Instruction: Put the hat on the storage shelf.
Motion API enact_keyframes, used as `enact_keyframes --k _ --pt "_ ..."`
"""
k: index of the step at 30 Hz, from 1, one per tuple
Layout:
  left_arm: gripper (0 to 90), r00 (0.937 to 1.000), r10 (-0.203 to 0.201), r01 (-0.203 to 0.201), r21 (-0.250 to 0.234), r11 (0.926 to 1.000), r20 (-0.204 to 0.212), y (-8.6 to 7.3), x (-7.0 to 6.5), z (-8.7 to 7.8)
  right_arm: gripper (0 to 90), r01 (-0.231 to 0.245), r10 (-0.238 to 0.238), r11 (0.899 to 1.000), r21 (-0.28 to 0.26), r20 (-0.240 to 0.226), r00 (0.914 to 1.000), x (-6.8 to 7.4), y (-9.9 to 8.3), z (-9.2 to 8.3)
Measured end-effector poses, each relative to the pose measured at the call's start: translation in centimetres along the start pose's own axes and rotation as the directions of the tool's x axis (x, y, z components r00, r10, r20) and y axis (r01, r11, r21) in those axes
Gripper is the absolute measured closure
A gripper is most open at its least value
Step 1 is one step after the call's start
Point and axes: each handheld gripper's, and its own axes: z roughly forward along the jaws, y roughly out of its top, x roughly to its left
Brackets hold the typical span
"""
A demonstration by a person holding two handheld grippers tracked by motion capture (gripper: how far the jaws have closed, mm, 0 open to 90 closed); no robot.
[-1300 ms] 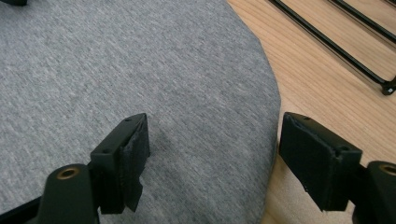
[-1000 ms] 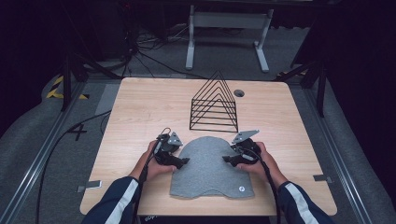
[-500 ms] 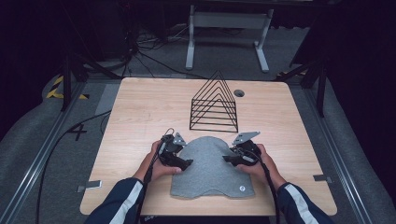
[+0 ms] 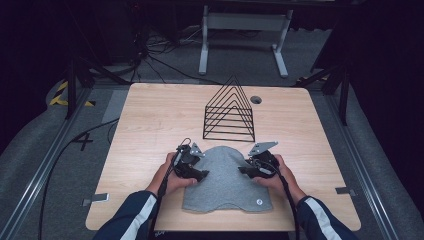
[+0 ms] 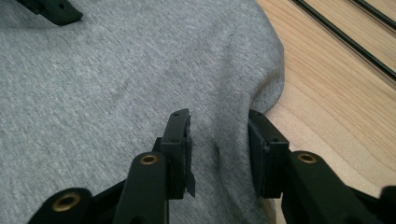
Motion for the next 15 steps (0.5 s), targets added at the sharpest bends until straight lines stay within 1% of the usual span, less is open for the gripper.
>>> enact_keyframes --k 1,2,3,4,5,6,7,8,9,10,11,13,15 --pt "50.6 0.9998 0.007 -0.006 -0.003 1.0 0.018 0.0 0.1 -0.1 65.9 0.0 0.0 1.0 -0.001 -0.001 1.0 0.0 0.0 0.0" --pt "57.9 0.9999 -0.002 0.002 -0.007 1.0 0.016 0.0 0.0 -0.1 68.7 0.0 0.0 1.0 0.0 -0.004 1.0 0.1 0.0 0.0" --pt "60.7 0.9997 -0.007 0.008 -0.005 1.0 0.024 0.0 0.1 -0.1 70.2 0.003 -0.003 1.0 -0.002 -0.003 1.0 0.2 -0.1 0.0" --pt "65.5 0.9992 -0.001 0.001 -0.003 1.0 0.041 0.0 0.2 -0.2 73.8 0.007 -0.007 1.0 -0.007 -0.003 1.0 0.2 -0.1 0.0" --pt "69.8 0.9989 0.0 0.0 -0.003 1.0 0.047 -0.1 0.2 -0.2 76.7 0.015 -0.015 1.0 -0.012 -0.017 0.9997 0.3 -0.2 0.0" --pt "72.2 0.9987 0.001 0.0 -0.008 1.0 0.051 -0.1 0.2 -0.2 78.4 0.019 -0.019 1.0 -0.015 -0.016 0.9997 0.4 -0.2 0.0" --pt "74.4 0.9982 0.011 -0.011 -0.006 0.9999 0.059 -0.1 0.3 -0.2 79.6 0.021 -0.021 1.0 -0.021 -0.02 0.9996 0.5 -0.3 0.0" --pt "76.7 0.998 0.008 -0.008 0.006 0.9999 0.062 -0.1 0.2 -0.3 81.0 0.025 -0.025 0.999 -0.023 -0.02 0.9995 0.5 -0.3 0.0" --pt "79.2 0.9976 0.019 -0.019 -0.003 0.9998 0.067 -0.1 0.3 -0.3 82.0 0.028 -0.029 0.999 -0.022 -0.018 0.9994 0.5 -0.3 -0.1" --pt "81.8 0.9974 0.022 -0.023 0.005 0.9997 0.069 -0.1 0.3 -0.5 82.9 0.034 -0.034 0.999 -0.024 -0.016 0.9993 0.5 -0.3 -0.1" --pt "82.8 0.9972 0.038 -0.038 0.001 0.9993 0.064 -0.1 0.3 -0.6 83.4 0.039 -0.039 0.999 -0.026 -0.012 0.9992 0.6 -0.3 -0.2" --pt "83.7 0.9971 0.051 -0.05 -0.022 0.9985 0.057 0.1 0.3 -1.2 83.8 0.05 -0.05 0.998 -0.043 -0.006 0.9987 0.6 -0.3 -0.6" --pt "84.2 0.9968 0.07 -0.067 -0.066 0.9955 0.039 0.3 0.1 -2.1 84.0 0.056 -0.057 0.996 -0.07 -0.013 0.9983 0.6 -0.3 -1.2"
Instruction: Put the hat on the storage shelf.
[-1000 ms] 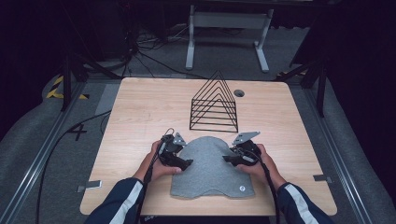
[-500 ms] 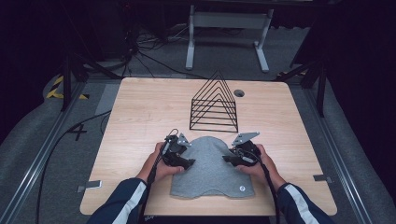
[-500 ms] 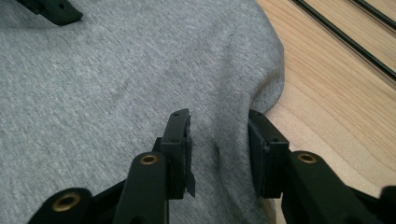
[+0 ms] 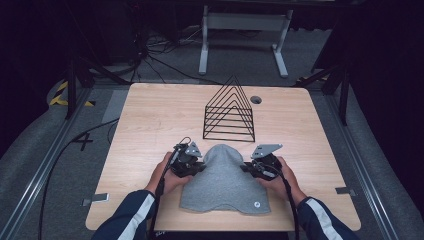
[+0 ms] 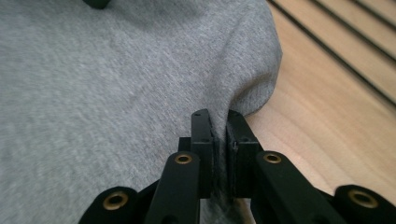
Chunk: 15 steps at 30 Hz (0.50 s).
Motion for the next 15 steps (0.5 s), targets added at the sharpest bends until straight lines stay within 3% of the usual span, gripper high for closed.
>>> enact_keyframes --k 5,9,15 --pt "84.6 0.9968 0.073 -0.075 -0.054 0.9957 -0.032 1.1 -0.8 -2.5 84.0 0.062 -0.063 0.994 -0.085 -0.004 0.998 0.3 0.8 -2.6" --pt "84.7 0.9948 0.092 -0.096 -0.111 0.9892 -0.042 2.3 -1.1 -4.2 84.3 0.081 -0.082 0.986 -0.147 0.001 0.9966 0.4 2.0 -4.6" --pt "85.3 0.9805 0.172 -0.184 -0.138 0.9731 -0.095 5.4 -1.5 -6.6 84.3 0.102 -0.095 0.97 -0.22 0.043 0.9945 0.3 4.2 -7.6"
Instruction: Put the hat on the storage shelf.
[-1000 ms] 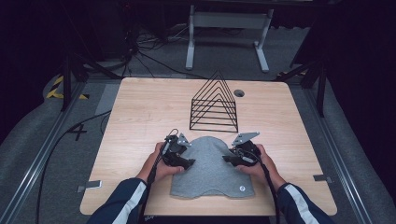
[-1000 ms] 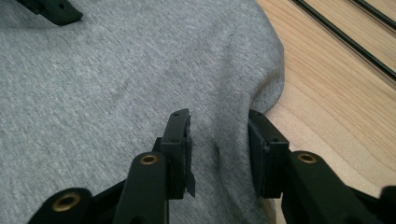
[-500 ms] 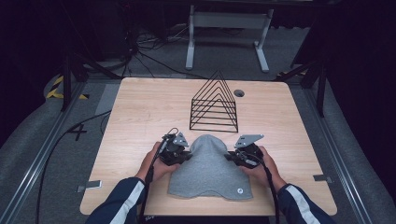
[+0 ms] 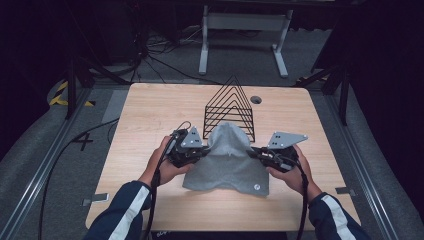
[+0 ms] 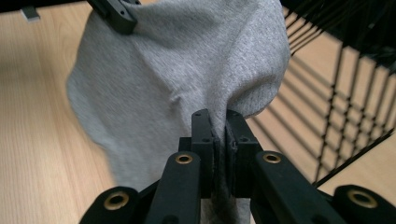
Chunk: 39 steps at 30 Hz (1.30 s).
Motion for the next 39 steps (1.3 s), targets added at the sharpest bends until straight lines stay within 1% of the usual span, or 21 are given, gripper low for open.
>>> enact_keyframes --k 4,5,8,11,13,14,15,16,17,19,20,23,25,26,27,28,30,34,37,38,39 --pt "85.4 0.9983 0.04 -0.043 -0.063 0.9971 -0.043 2.8 0.5 -2.0 84.3 0.032 -0.03 0.998 -0.046 0.039 0.9988 -0.5 2.7 -2.1" --pt "85.4 0.9983 0.04 -0.043 -0.063 0.9971 -0.043 2.8 0.5 -2.0 84.3 0.032 -0.03 0.998 -0.046 0.039 0.9988 -0.5 2.7 -2.1" --pt "85.5 0.9959 0.056 -0.063 -0.092 0.9938 -0.07 4.9 1.3 -3.3 84.3 0.048 -0.042 0.995 -0.084 0.067 0.9968 -1.3 5.3 -3.9" --pt "85.4 0.9936 0.047 -0.058 -0.109 0.9923 -0.103 6.3 2.1 -3.9 84.3 0.066 -0.056 0.993 -0.096 0.107 0.9927 -2.2 7.2 -5.0" --pt "85.5 0.9936 0.034 -0.048 -0.136 0.9896 -0.108 7.2 2.9 -4.4 84.3 0.066 -0.052 0.992 -0.104 0.128 0.9903 -2.9 8.2 -5.4" --pt "85.4 0.9919 0.046 -0.062 -0.135 0.9889 -0.119 7.7 3.4 -4.7 84.3 0.063 -0.048 0.992 -0.11 0.134 0.9898 -3.2 8.7 -5.6" --pt "85.5 0.9923 0.034 -0.051 -0.151 0.9873 -0.119 8.5 4.0 -5.1 84.4 0.06 -0.044 0.991 -0.116 0.139 0.9894 -3.6 9.2 -5.7" --pt "85.5 0.9904 0.04 -0.06 -0.153 0.9863 -0.132 9.1 4.4 -5.3 84.4 0.044 -0.026 0.991 -0.129 0.136 0.9904 -4.2 10.0 -6.0" --pt "85.5 0.9904 0.04 -0.06 -0.153 0.9863 -0.132 9.1 4.4 -5.3 84.4 0.025 -0.006 0.99 -0.141 0.134 0.9909 -4.8 10.6 -6.1" --pt "85.5 0.988 0.043 -0.066 -0.157 0.9853 -0.148 10.2 5.1 -5.9 84.4 0.022 -0.001 0.989 -0.146 0.143 0.9897 -5.2 11.1 -6.2" --pt "85.5 0.9871 0.048 -0.074 -0.168 0.9829 -0.153 11.1 5.7 -6.4 84.4 0.012 0.014 0.986 -0.169 0.153 0.9881 -6.0 12.1 -6.6" --pt "85.5 0.9877 0.042 -0.069 -0.18 0.9813 -0.151 12.3 6.4 -6.9 84.4 0.018 0.015 0.983 -0.185 0.172 0.985 -6.6 13.3 -7.0" --pt "85.6 0.9872 0.044 -0.071 -0.178 0.9814 -0.154 12.6 6.8 -7.0 84.4 0.016 0.018 0.981 -0.193 0.175 0.9844 -6.9 13.8 -7.1" --pt "85.5 0.9877 0.032 -0.06 -0.183 0.9813 -0.153 13.3 7.5 -6.9 84.4 0.028 0.012 0.98 -0.196 0.199 0.9799 -7.5 14.8 -7.1" --pt "85.5 0.9879 0.033 -0.061 -0.183 0.9813 -0.151 13.5 7.8 -6.9 84.4 0.028 0.013 0.98 -0.198 0.202 0.9793 -7.7 15.2 -7.1" --pt "85.5 0.9879 0.033 -0.061 -0.183 0.9813 -0.151 13.5 7.8 -6.9 84.4 0.028 0.013 0.98 -0.198 0.202 0.9793 -7.7 15.2 -7.1" --pt "85.5 0.9876 0.029 -0.058 -0.185 0.9811 -0.155 14.2 8.5 -6.7 84.5 0.038 0.005 0.981 -0.192 0.223 0.9749 -8.3 15.9 -6.9" --pt "85.5 0.9894 0.006 -0.036 -0.207 0.9777 -0.145 15.1 9.9 -6.3 84.5 0.033 0.014 0.979 -0.2 0.228 0.9735 -9.3 16.8 -6.5" --pt "85.6 0.9878 -0.007 -0.026 -0.208 0.9778 -0.155 15.6 10.8 -5.8 84.5 0.03 0.018 0.981 -0.193 0.243 0.9698 -10.1 17.3 -6.0" --pt "85.5 0.988 -0.004 -0.029 -0.211 0.977 -0.155 15.7 11.0 -5.7 84.5 0.028 0.022 0.98 -0.198 0.245 0.9693 -10.4 17.4 -5.9" --pt "85.5 0.9859 0.014 -0.048 -0.198 0.9791 -0.167 15.8 11.4 -5.5 84.4 0.021 0.03 0.979 -0.202 0.242 0.9698 -10.6 17.5 -5.9"
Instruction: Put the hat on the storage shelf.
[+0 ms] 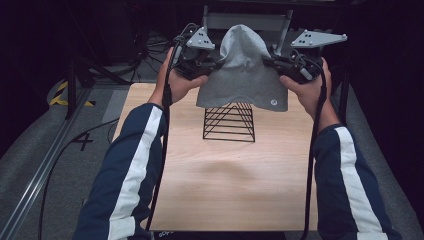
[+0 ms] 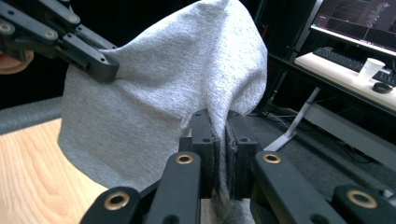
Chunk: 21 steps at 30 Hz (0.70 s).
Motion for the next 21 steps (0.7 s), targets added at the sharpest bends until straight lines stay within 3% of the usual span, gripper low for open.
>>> enact_keyframes --k 5,10,17,21 --pt "85.5 0.9999 -0.015 0.015 -0.006 0.9999 -0.005 -0.2 1.1 1.3 84.5 -0.018 0.018 1.0 0.012 0.005 0.9998 -0.8 -0.1 1.1" --pt "85.5 0.9988 -0.048 0.048 0.0 0.9989 0.01 -1.3 1.4 2.1 84.4 -0.02 0.02 0.999 0.029 -0.004 0.9998 -0.8 -0.7 2.1" --pt "85.5 0.9962 -0.087 0.087 0.011 0.9961 -0.002 -2.6 1.3 3.1 84.4 -0.014 0.015 0.999 0.044 -0.019 0.9997 -0.4 -1.8 3.0" --pt "85.5 0.997 -0.074 0.074 0.006 0.9972 -0.026 -2.4 1.4 3.2 84.4 -0.01 0.01 0.999 0.048 -0.008 0.9999 -0.4 -1.9 3.2"
